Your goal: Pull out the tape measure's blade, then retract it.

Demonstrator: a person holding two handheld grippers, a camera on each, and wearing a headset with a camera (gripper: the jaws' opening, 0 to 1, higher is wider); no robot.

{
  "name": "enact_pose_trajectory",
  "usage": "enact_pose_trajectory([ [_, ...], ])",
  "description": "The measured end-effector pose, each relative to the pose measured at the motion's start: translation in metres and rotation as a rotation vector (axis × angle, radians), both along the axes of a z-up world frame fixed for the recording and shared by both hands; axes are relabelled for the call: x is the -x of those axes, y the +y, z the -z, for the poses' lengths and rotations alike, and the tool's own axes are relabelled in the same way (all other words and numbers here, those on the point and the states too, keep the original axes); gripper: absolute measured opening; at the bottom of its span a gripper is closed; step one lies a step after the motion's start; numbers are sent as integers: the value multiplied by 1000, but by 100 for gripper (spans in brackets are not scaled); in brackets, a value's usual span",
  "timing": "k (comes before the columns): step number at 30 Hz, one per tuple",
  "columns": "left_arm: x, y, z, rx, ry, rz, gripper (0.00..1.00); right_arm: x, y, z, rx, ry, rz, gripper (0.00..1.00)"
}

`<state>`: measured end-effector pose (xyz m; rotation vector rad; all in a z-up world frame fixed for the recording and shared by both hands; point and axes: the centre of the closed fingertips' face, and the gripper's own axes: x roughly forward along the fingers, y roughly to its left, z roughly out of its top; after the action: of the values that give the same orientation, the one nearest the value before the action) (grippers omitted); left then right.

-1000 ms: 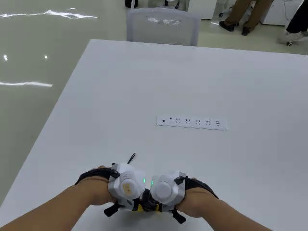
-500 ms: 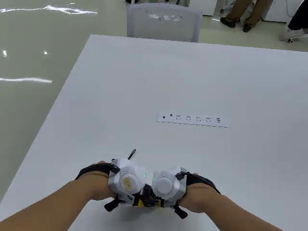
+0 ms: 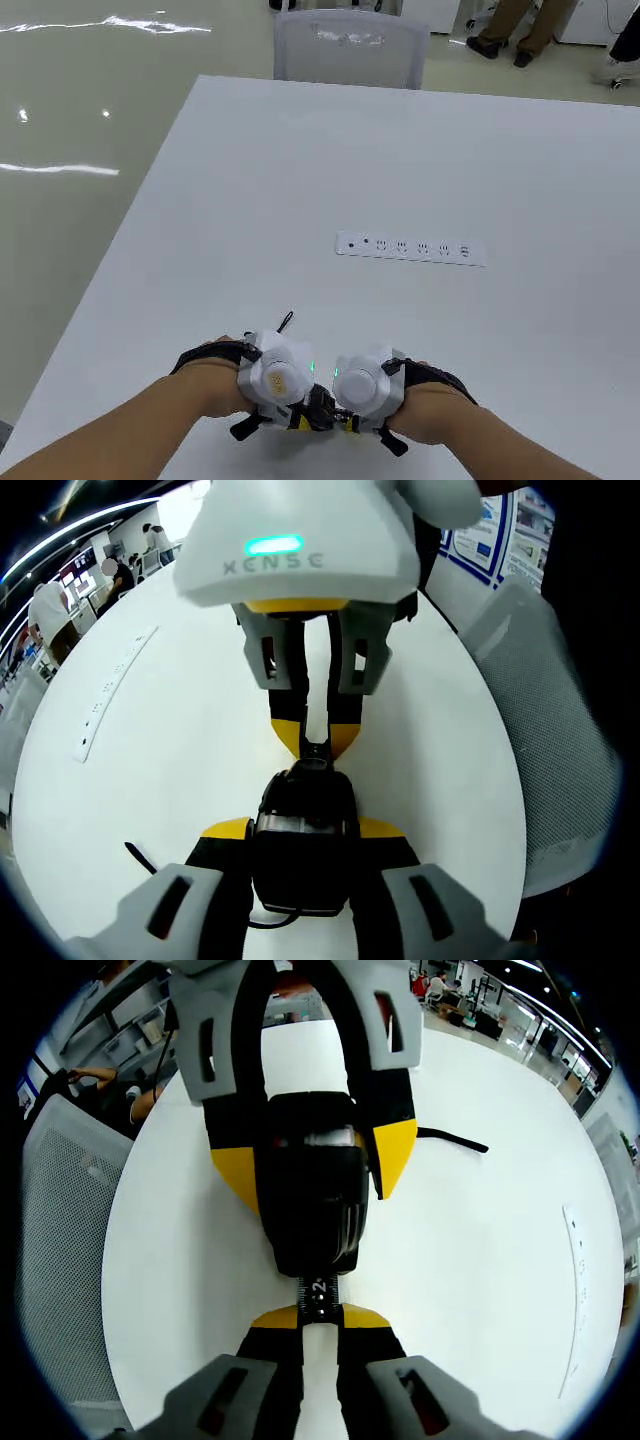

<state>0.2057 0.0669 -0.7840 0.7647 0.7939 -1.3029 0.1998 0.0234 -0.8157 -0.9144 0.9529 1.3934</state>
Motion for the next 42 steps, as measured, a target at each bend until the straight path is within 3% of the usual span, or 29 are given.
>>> enact_pose_trajectory([
  [20,0,-2,-4,9,0,-19,32,-3,-15,2,49,15,14,10],
  [42,-3,0,2,9,-4,-29,32,-4,-34,2,64,20,20,10],
])
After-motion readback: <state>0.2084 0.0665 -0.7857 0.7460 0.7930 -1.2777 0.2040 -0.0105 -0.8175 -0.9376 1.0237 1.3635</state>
